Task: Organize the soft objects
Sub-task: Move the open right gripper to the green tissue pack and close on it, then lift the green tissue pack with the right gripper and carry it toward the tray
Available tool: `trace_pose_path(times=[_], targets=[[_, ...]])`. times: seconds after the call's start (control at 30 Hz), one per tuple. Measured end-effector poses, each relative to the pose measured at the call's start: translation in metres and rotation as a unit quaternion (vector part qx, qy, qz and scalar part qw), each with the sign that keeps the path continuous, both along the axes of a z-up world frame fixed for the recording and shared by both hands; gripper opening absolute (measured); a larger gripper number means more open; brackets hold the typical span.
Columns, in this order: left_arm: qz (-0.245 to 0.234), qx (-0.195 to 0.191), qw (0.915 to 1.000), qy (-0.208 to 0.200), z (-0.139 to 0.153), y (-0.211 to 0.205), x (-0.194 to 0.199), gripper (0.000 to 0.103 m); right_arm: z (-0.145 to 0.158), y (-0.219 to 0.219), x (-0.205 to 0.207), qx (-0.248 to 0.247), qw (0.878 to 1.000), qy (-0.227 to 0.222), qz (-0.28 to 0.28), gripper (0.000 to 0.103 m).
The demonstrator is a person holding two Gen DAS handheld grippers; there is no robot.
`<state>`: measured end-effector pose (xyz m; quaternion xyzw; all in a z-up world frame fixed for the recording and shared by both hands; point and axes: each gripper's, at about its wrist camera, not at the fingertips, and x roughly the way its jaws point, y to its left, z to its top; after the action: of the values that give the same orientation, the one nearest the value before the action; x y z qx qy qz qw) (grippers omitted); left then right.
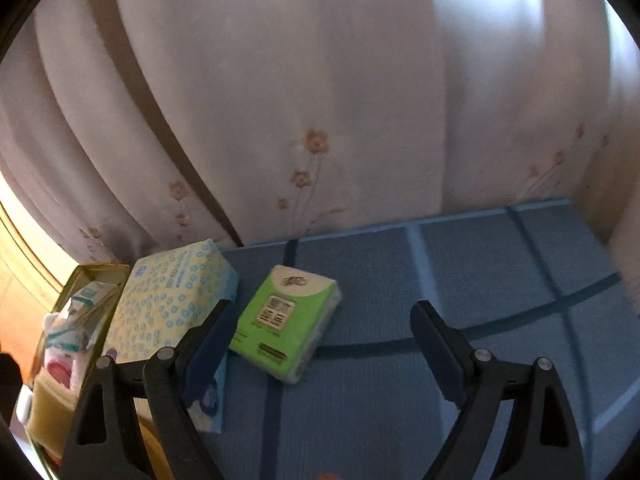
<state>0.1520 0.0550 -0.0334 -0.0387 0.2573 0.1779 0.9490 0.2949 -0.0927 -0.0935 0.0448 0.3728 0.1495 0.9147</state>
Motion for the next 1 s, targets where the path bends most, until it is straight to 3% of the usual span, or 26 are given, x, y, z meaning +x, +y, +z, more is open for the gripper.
trace_pose_path(times=[0.2, 0.23, 0.3, 0.33, 0.47, 0.6, 1.0], targets=[[0.007, -0.002, 0.9996, 0.026, -0.012, -0.001, 0.027, 0.102, -0.023, 0.011, 0.015, -0.006, 0.999, 0.034, 0.020, 0.086], [0.006, -0.004, 0.9996, 0.027, -0.014, 0.000, 0.028, 0.102, -0.023, 0.012, 0.015, -0.009, 0.999, 0.035, 0.022, 0.082], [-0.004, -0.017, 0.9997, 0.020, -0.017, -0.001, 0.028, 0.102, -0.022, 0.011, 0.013, 0.010, 0.999, 0.038, 0.036, 0.054], [-0.006, -0.019, 0.9996, 0.019, -0.018, -0.001, 0.028, 0.102, -0.021, 0.010, 0.012, 0.018, 0.998, 0.038, 0.042, 0.051], [-0.011, -0.011, 0.9998, 0.012, -0.018, -0.006, 0.027, 0.102, -0.019, 0.006, 0.003, 0.024, 0.998, 0.028, 0.046, 0.043], [-0.021, -0.031, 0.9993, -0.005, -0.016, -0.003, 0.018, 0.102, -0.019, -0.005, 0.001, 0.042, 0.998, 0.029, 0.043, 0.038], [-0.015, -0.036, 0.9991, -0.016, -0.027, -0.001, 0.004, 0.102, -0.009, -0.018, -0.025, 0.039, 0.998, -0.009, 0.050, 0.022]])
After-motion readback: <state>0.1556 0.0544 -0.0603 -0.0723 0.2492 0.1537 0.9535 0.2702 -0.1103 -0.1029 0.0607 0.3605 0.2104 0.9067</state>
